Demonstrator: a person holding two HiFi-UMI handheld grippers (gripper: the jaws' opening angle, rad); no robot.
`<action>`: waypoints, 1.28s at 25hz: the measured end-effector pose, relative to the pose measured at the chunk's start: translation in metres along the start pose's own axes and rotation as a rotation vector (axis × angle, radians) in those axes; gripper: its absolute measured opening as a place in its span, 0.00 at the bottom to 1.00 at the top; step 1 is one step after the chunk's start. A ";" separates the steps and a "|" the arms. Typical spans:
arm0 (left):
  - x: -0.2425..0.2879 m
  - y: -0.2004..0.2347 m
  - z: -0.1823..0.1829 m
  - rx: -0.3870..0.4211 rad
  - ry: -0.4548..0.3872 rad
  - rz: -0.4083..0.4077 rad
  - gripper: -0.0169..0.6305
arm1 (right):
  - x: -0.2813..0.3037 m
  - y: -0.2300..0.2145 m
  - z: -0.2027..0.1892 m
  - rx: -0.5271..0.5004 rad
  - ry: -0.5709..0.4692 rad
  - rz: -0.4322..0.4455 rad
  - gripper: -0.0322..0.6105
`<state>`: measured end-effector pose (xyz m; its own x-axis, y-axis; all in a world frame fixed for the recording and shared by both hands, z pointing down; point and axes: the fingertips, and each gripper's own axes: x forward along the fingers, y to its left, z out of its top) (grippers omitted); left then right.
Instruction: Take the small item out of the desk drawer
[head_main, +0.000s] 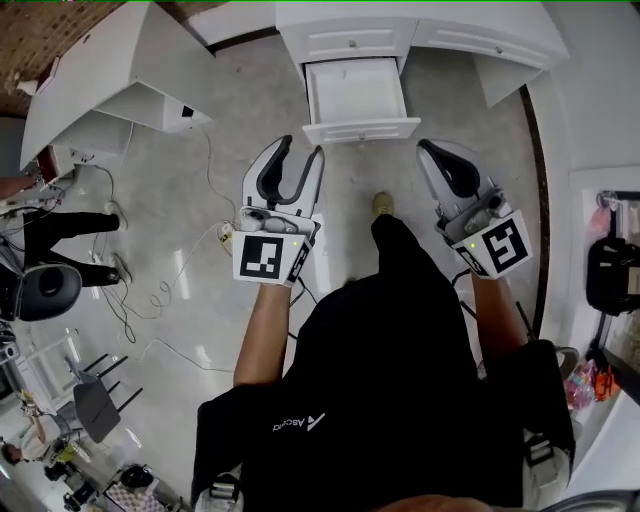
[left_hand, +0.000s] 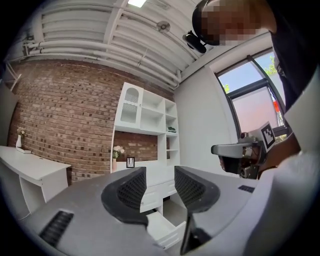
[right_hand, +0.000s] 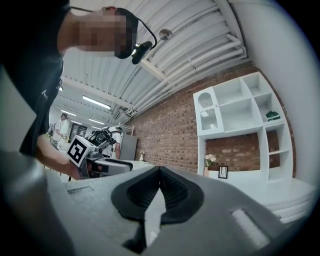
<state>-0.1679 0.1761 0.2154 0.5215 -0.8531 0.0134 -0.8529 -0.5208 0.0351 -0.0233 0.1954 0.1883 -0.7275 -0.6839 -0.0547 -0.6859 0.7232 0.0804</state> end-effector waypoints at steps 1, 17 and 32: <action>0.020 0.006 -0.006 -0.002 0.014 0.012 0.29 | 0.010 -0.017 -0.008 -0.005 0.010 0.007 0.05; 0.260 0.077 -0.173 -0.032 0.286 0.090 0.34 | 0.125 -0.212 -0.159 0.082 0.178 0.109 0.05; 0.371 0.183 -0.389 -0.099 0.570 0.035 0.35 | 0.223 -0.270 -0.311 0.151 0.349 -0.004 0.05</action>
<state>-0.1214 -0.2239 0.6159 0.4463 -0.7048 0.5514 -0.8782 -0.4635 0.1182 0.0040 -0.1825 0.4639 -0.6938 -0.6592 0.2898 -0.7020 0.7089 -0.0681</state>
